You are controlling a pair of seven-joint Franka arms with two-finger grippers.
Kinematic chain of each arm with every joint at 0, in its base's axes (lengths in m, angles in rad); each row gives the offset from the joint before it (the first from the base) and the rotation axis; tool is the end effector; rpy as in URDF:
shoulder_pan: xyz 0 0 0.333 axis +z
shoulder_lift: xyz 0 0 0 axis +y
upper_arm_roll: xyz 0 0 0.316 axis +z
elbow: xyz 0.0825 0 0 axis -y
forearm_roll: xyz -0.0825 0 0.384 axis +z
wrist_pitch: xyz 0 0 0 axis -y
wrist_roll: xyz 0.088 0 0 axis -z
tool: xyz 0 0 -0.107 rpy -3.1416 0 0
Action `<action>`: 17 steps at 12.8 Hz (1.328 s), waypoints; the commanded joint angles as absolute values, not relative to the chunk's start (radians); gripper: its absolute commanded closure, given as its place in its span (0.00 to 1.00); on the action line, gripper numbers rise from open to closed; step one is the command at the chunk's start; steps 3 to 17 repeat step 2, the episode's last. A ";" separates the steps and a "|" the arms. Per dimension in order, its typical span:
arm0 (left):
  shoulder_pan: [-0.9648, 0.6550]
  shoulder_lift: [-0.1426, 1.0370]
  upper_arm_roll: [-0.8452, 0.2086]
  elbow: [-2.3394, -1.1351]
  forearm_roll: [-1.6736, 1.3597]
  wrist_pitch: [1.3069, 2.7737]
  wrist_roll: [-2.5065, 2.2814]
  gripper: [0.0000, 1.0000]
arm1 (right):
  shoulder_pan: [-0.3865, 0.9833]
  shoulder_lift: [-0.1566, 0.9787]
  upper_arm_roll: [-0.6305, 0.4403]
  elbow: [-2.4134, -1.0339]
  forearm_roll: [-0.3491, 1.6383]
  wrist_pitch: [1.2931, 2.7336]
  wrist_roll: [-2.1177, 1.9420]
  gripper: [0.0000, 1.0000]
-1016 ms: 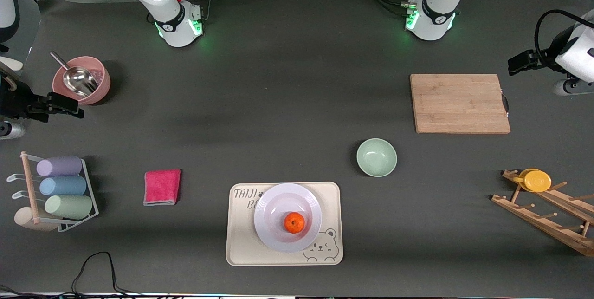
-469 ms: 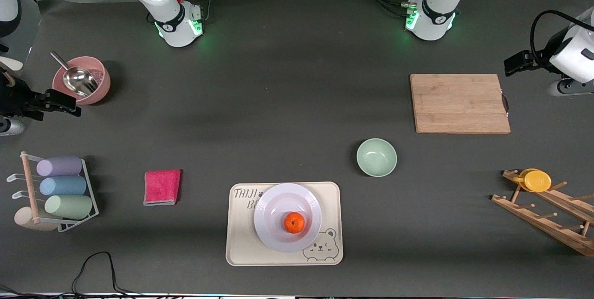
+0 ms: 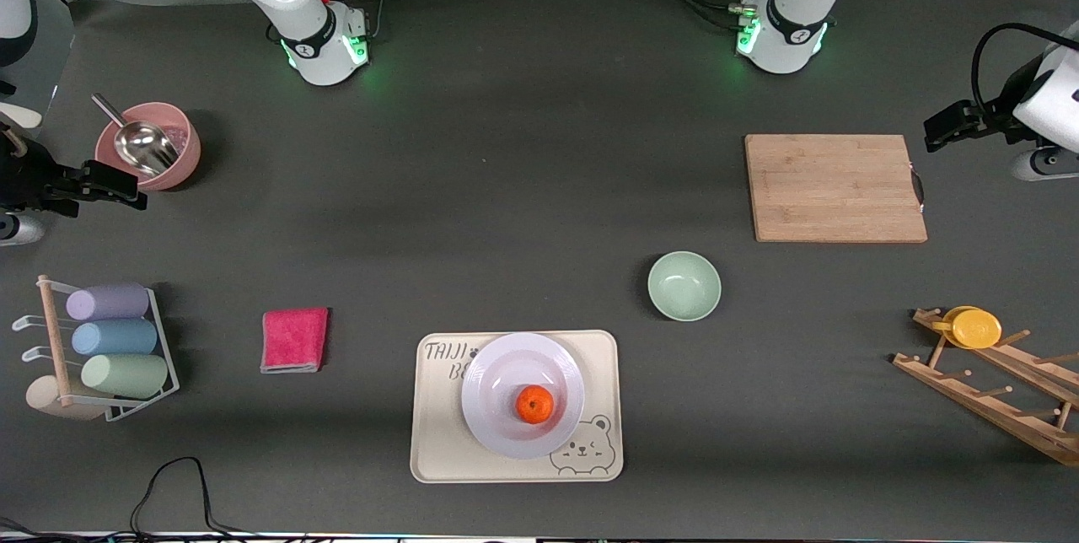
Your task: Place orange and plate with both arms
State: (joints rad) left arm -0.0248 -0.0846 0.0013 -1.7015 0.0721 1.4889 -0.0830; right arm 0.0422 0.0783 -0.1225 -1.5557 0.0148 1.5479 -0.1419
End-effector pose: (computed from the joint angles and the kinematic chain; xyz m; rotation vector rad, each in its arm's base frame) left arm 0.5166 -0.0039 0.6025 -3.0556 -0.0929 0.1898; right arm 0.5722 -0.0418 0.5858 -3.1227 -0.0957 0.1319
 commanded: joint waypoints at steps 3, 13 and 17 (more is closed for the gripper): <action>0.029 -0.115 -0.035 -1.714 0.043 1.499 -0.078 0.00 | 0.040 0.063 -0.114 -1.546 -0.011 1.523 -0.115 0.00; 0.029 -0.115 -0.035 -1.714 0.043 1.499 -0.078 0.00 | 0.040 0.063 -0.114 -1.546 -0.011 1.523 -0.115 0.00; 0.029 -0.115 -0.035 -1.714 0.043 1.499 -0.078 0.00 | 0.040 0.063 -0.114 -1.546 -0.011 1.523 -0.115 0.00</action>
